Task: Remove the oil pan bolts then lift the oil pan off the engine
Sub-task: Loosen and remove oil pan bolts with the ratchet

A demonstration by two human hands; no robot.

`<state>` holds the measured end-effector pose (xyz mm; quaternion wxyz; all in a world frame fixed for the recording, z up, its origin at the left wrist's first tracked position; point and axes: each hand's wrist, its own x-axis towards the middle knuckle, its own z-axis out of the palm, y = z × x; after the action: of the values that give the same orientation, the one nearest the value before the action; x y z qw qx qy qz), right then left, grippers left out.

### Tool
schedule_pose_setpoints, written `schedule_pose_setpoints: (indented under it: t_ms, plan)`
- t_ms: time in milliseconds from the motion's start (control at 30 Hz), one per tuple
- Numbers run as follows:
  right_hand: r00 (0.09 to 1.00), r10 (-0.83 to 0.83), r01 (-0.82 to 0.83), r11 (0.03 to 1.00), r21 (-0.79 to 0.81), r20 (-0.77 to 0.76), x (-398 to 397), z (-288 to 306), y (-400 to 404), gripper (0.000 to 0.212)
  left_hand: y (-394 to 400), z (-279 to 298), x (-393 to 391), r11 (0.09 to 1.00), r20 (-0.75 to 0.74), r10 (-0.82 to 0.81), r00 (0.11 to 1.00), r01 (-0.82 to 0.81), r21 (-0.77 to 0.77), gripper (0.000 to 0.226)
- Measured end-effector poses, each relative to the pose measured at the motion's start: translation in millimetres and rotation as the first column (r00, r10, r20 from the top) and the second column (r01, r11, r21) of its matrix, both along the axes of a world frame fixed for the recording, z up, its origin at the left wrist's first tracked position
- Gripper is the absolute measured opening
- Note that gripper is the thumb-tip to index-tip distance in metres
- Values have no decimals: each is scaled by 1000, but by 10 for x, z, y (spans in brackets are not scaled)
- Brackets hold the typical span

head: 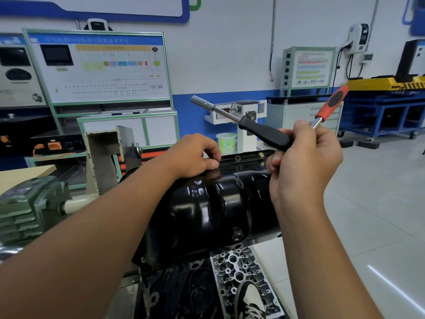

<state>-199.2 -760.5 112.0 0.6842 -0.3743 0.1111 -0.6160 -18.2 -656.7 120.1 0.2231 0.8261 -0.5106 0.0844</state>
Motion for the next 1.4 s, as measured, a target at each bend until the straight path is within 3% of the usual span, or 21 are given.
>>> schedule_pose_setpoints:
  t_ms: [167,300,467,600,700,933,1400]
  plan:
    - [1000,4,-4,1000,8,2,-8,2,7,15,30,-2,-32,999,-17,-28,999,28,-19,17]
    - [1000,10,-10,1000,7,3,-8,1,4,13,28,10,-57,998,-62,-9,998,12,55,25]
    - [1000,5,-5,1000,1,1,-7,-1,3,14,7,10,-26,1000,-47,10,999,-10,7,34]
    - [1000,5,-5,1000,-2,4,-8,0,0,12,42,-8,-23,998,-18,-25,1000,24,-61,25]
    - [1000,5,-5,1000,0,1,-7,-5,2,12,45,-4,-49,999,-33,-45,998,45,-15,17]
    - [1000,6,-6,1000,1,2,-6,-9,-5,12,25,23,-49,1000,-29,9,1000,-9,6,26]
    - [1000,1,-1,1000,-2,0,-3,-6,-2,13,62,13,-81,998,-75,-25,997,21,-55,14]
